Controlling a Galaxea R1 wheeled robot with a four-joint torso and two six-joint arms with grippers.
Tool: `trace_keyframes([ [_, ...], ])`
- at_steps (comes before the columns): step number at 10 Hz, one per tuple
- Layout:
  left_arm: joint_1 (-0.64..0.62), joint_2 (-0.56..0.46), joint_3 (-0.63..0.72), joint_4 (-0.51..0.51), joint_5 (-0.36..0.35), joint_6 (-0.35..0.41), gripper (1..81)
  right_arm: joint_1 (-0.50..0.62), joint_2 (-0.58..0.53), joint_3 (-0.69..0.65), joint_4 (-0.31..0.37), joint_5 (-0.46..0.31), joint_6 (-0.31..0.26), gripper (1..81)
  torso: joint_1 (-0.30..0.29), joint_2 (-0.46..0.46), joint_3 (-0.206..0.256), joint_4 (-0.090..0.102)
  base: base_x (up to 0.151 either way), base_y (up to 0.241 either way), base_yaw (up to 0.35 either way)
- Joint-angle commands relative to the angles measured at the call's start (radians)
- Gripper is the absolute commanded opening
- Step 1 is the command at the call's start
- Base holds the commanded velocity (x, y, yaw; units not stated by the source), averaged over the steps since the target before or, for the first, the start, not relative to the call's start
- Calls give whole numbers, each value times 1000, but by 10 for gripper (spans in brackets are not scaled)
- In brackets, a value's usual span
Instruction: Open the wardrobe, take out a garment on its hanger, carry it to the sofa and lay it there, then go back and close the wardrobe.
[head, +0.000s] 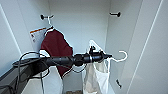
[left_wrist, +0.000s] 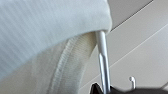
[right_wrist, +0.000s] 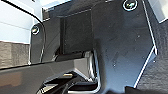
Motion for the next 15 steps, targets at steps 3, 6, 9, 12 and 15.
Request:
trace_keyframes([
  [3,-200,-12,50,36,-45,17,10,37,8,9,-2,-50,-4,811,0,0,0,0,-113,0,0],
  [6,-197,-9,77,39,-42,20,10,33,8,10,-2,-40,-4,811,0,0,0,0,-134,0,0],
  [9,-193,-10,100,59,-41,19,10,33,8,10,-2,-40,-4,811,0,0,0,0,-139,0,0],
  [12,-190,-7,117,60,-41,20,10,33,8,10,-5,-40,-4,811,0,0,0,0,-139,-21,0],
  [15,-179,13,114,71,-33,19,10,33,8,10,-2,-40,-4,811,0,0,0,0,-140,-62,0],
])
